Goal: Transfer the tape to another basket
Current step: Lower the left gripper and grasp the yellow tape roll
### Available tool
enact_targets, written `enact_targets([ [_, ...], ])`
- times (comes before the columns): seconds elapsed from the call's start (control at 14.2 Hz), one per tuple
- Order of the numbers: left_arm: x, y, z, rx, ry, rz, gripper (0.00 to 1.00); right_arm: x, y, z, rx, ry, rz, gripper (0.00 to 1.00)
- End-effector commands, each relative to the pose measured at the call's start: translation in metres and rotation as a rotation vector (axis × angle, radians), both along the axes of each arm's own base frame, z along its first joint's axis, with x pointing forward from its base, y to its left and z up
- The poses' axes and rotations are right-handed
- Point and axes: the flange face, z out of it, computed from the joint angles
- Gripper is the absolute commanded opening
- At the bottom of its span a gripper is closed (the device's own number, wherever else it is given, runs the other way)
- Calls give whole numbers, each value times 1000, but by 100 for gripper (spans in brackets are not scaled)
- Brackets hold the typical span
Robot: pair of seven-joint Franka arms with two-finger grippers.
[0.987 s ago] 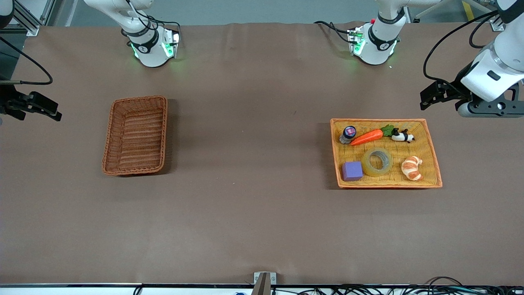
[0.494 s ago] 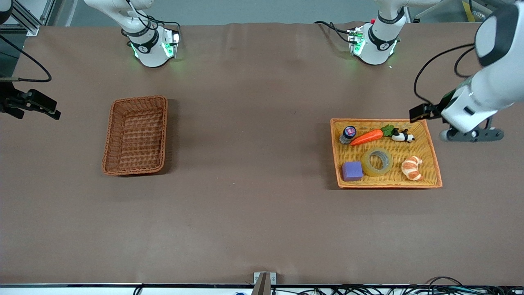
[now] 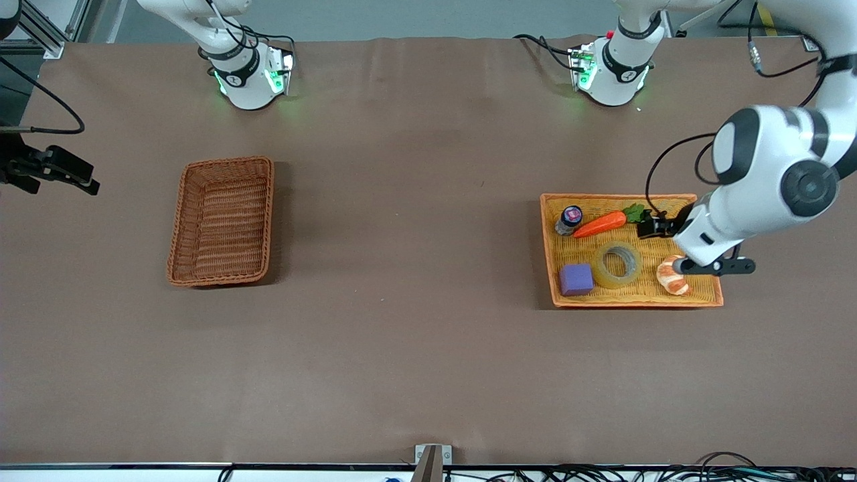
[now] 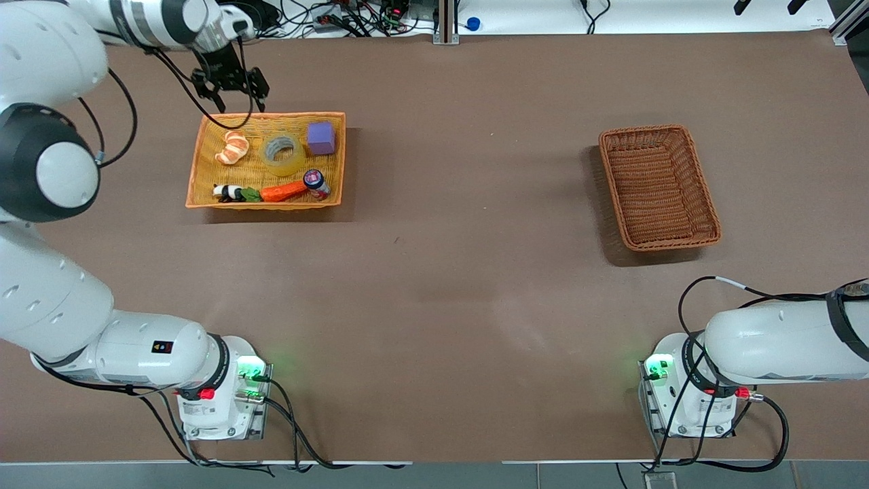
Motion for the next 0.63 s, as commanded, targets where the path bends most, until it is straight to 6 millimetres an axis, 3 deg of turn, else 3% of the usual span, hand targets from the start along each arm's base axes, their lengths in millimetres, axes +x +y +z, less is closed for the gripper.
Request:
enact_targets([
  [0.0, 10, 3, -38, 14, 3, -20, 100, -6, 1, 4, -1, -4, 11, 100],
  [0.21, 20, 7, -80, 8, -13, -24, 100, -6, -1, 4, -3, -2, 7, 100],
  [0.56, 23, 8, -132, 7, -12, -20, 98, -5, -1, 2, -3, -4, 8, 100],
])
